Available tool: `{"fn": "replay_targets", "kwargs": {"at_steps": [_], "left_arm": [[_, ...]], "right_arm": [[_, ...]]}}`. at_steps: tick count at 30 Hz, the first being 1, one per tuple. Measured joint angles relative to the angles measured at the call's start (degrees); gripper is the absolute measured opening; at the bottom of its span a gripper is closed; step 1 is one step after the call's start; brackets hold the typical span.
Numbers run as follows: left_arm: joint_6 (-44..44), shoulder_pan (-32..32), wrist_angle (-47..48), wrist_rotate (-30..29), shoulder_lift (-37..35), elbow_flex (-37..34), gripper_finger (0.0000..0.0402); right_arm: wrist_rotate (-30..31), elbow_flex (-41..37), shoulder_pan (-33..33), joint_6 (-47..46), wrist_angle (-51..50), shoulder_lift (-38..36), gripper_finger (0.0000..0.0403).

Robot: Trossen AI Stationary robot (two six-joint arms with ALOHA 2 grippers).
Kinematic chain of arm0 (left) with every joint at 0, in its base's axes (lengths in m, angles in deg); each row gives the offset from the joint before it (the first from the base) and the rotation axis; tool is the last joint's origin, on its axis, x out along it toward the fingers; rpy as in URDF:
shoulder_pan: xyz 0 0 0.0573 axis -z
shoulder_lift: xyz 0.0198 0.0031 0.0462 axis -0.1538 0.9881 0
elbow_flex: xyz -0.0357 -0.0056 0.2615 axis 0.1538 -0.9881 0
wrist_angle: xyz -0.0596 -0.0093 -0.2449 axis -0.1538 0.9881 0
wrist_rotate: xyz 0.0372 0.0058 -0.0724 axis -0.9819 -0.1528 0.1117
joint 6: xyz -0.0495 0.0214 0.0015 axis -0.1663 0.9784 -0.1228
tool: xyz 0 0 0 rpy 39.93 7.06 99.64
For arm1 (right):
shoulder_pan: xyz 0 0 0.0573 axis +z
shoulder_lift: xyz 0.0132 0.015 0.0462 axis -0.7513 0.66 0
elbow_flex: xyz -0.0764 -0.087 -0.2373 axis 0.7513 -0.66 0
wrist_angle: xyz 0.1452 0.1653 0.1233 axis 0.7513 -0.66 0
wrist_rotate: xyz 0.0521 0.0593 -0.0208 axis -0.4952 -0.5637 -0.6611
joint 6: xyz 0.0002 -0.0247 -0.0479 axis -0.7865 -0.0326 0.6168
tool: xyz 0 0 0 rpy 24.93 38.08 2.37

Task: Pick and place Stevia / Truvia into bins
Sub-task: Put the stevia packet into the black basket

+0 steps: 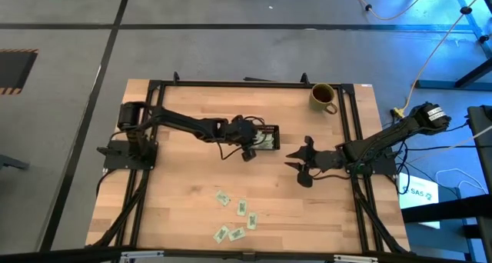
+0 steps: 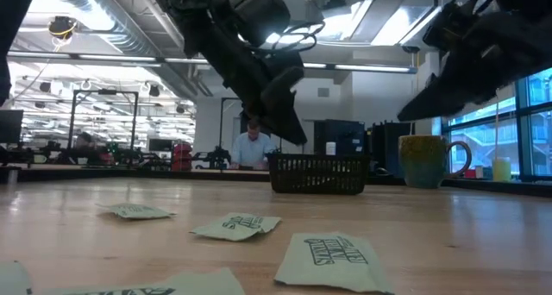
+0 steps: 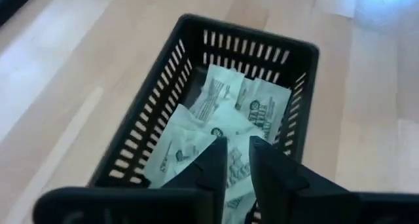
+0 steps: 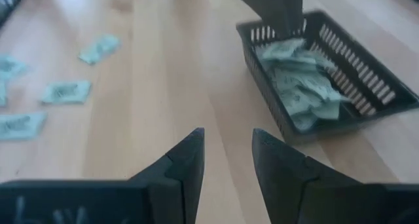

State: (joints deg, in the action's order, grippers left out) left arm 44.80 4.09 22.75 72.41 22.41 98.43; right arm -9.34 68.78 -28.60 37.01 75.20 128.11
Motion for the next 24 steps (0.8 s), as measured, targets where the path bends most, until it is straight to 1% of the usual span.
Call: {"fn": "replay_targets", "kwargs": {"at_steps": [3,4,8,10,13,16,20,22,24], "left_arm": [[2.21,0.89,2.08,-0.03,-2.83,0.04,0.0064],[3.20,1.61,3.19,-0.06,-3.95,0.04,0.0064],[4.97,5.47,6.32,-1.52,-7.63,-0.52,0.0061],[4.97,7.67,5.12,-3.60,-9.38,-2.39,0.0058],[3.70,11.27,1.54,-7.03,-11.97,-7.01,0.0054],[3.03,14.75,-6.99,-10.05,-14.93,-13.14,0.0052],[3.42,18.06,-20.86,-14.73,-18.49,-21.79,0.0052],[5.13,18.85,-24.29,-17.43,-20.86,-24.59,0.0051],[5.37,19.08,-25.21,-18.67,-22.83,-25.36,0.0048]], "right_arm": [[-0.34,0.00,0.00,0.87,4.58,0.00,0.0131],[-1.90,0.00,0.00,2.30,6.36,0.00,0.0131],[-13.28,0.04,0.04,11.76,14.07,0.00,0.0131],[-15.84,1.17,0.05,13.45,14.43,0.01,0.0131],[-15.82,4.78,0.58,15.40,11.12,1.00,0.0131],[-15.97,9.56,1.70,18.81,7.40,5.05,0.0131],[-16.08,17.29,3.45,23.12,5.84,14.42,0.0131],[-17.29,21.20,4.41,25.06,5.53,19.97,0.0131],[-18.32,24.58,5.35,25.95,5.03,24.59,0.0131]]}}
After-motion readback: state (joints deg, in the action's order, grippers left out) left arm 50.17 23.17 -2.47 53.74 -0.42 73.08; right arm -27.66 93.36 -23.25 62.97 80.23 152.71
